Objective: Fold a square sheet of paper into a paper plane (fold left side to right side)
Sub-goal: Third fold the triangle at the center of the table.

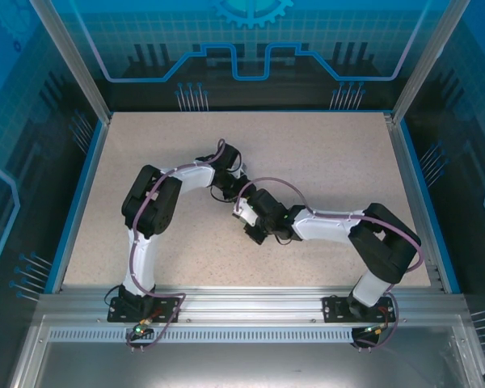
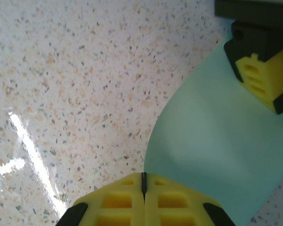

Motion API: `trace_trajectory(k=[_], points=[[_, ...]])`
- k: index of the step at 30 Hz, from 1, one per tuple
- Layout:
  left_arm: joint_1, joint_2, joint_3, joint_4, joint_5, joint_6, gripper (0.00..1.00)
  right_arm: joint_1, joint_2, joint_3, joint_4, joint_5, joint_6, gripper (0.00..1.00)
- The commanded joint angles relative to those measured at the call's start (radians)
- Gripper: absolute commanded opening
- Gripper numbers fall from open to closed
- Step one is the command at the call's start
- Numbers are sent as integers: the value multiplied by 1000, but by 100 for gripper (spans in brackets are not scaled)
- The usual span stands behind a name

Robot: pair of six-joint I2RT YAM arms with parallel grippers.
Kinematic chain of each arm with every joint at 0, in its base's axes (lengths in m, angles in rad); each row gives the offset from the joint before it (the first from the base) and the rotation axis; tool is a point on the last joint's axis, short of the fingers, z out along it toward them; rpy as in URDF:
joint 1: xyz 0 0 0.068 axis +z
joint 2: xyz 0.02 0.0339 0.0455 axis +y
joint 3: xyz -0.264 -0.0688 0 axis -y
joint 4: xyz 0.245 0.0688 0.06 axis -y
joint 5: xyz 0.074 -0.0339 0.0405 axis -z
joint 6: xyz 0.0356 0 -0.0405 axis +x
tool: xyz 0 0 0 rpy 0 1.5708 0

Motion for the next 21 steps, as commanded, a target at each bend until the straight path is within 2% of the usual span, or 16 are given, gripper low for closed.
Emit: trace_trajectory(k=[1,9,21], points=[[-8,24,9,-72,-21,36,26,-31,8,41,-31,-52,34,0],[-13,38,11,-80,-26,49,25,-109,32,77,-80,-136,80,0],[-18,46,21,-85,-28,53,24,-188,110,132,-143,-172,155,0]])
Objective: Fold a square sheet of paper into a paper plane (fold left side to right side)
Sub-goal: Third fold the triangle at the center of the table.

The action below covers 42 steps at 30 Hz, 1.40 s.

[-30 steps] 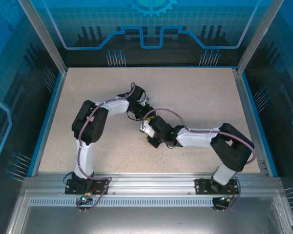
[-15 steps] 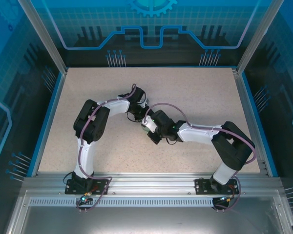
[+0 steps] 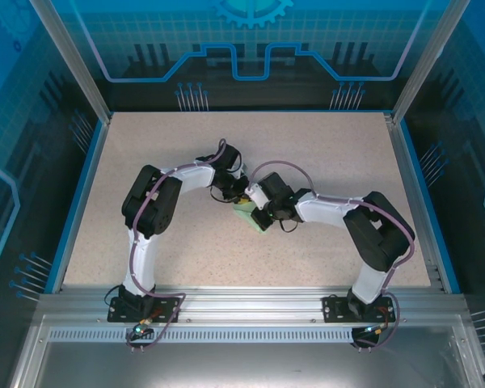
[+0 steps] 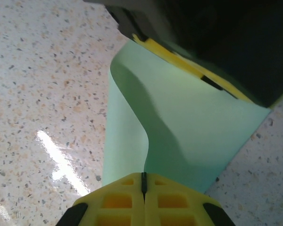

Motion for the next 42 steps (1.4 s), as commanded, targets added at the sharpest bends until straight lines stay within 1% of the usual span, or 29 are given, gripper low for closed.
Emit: trace_trajectory(k=[1,7,12,42], points=[[-16,46,17,-69,-20,22,24,-27,25,42,-49,-32,45,0],[-17,51,19,-70,-20,22,23,-67,42,47,-43,-79,80,0],[-18,54,20,-70,-20,22,23,-81,54,58,-52,-80,87,0],[-26,60,25,-75,-22,19,22,-99,103,97,-65,-102,113,0]])
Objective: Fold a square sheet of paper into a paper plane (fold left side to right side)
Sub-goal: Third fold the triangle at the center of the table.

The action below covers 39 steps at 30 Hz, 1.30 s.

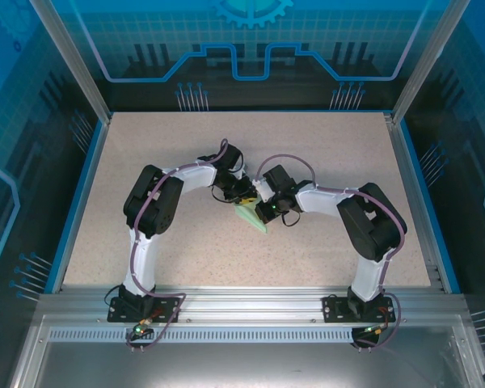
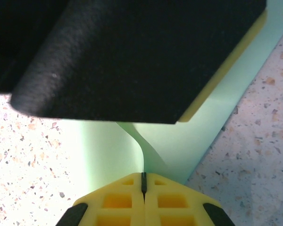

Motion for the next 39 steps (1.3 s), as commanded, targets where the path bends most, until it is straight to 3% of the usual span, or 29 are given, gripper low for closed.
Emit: trace_trajectory(k=[1,39], points=[[-16,48,6,-54,-19,17,22,-16,20,30,-15,-29,14,0],[-17,42,6,-57,-22,21,22,-31,62,48,-49,-39,21,0]])
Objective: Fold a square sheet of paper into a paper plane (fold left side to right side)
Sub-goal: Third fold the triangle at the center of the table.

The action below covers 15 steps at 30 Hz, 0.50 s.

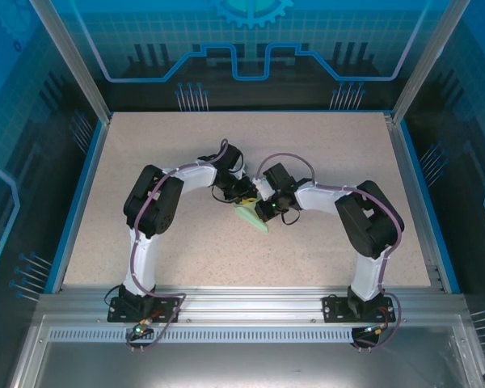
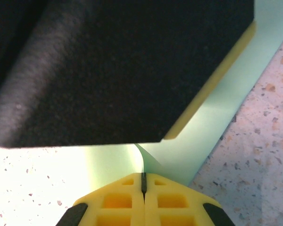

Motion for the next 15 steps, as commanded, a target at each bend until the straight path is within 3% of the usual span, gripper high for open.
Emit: trace_trajectory(k=[1,15], points=[[-16,38,11,-62,-24,24,22,-18,34,19,-44,-13,14,0],[89,-22,177,-194,52,85,41,-8,50,3,-81,-9,7,0]])
